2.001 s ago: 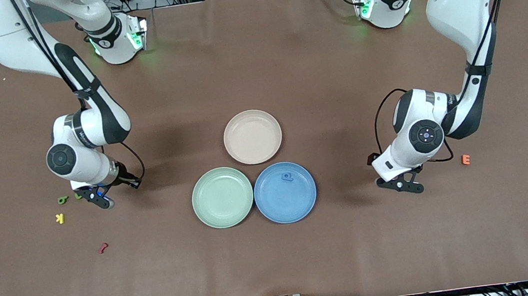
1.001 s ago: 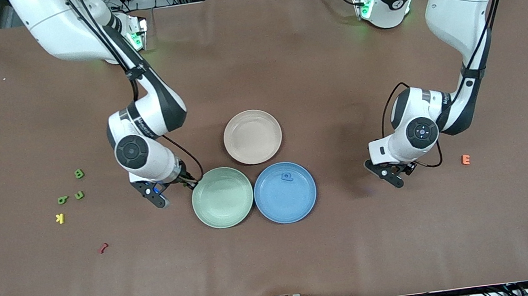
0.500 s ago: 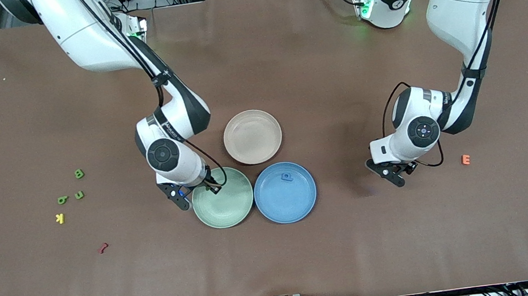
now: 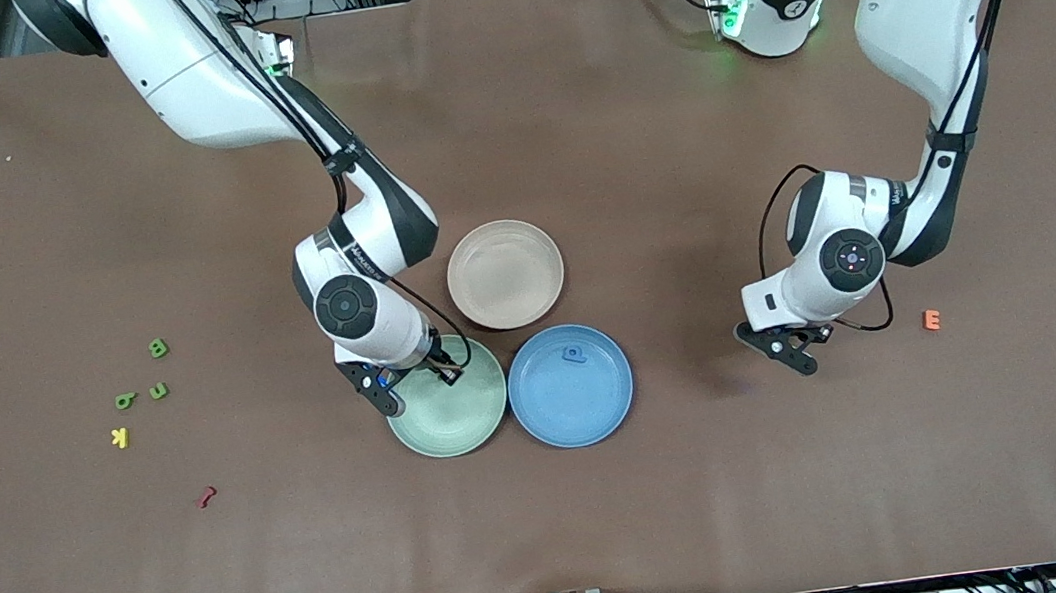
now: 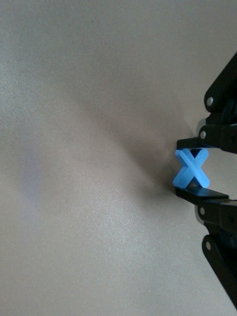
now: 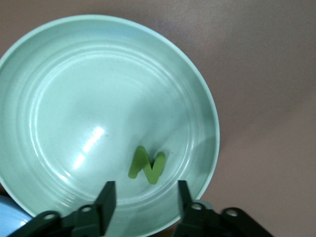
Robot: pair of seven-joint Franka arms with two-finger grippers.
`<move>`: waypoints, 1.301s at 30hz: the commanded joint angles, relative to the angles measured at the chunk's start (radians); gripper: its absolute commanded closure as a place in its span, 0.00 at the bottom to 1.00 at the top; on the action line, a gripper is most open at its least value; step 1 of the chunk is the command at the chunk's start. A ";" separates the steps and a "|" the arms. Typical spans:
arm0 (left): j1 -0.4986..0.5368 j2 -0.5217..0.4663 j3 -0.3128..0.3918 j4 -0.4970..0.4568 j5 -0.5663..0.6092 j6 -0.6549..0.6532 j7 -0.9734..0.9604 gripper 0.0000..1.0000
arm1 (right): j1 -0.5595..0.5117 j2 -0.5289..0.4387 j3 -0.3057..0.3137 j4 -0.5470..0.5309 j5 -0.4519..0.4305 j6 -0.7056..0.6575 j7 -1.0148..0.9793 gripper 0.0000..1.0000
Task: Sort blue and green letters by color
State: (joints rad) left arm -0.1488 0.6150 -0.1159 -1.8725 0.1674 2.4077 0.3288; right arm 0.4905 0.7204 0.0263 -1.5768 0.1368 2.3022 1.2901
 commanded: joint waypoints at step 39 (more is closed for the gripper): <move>-0.282 0.031 0.001 0.246 -0.164 0.010 -0.763 1.00 | -0.197 -0.134 -0.014 0.069 -0.068 -0.446 -0.641 0.00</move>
State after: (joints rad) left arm -0.3601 0.5928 -0.1297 -1.6942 0.0133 2.4145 -0.3024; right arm 0.3302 0.6298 0.0025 -1.4814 0.1042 1.8941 0.7698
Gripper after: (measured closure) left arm 0.652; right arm 0.000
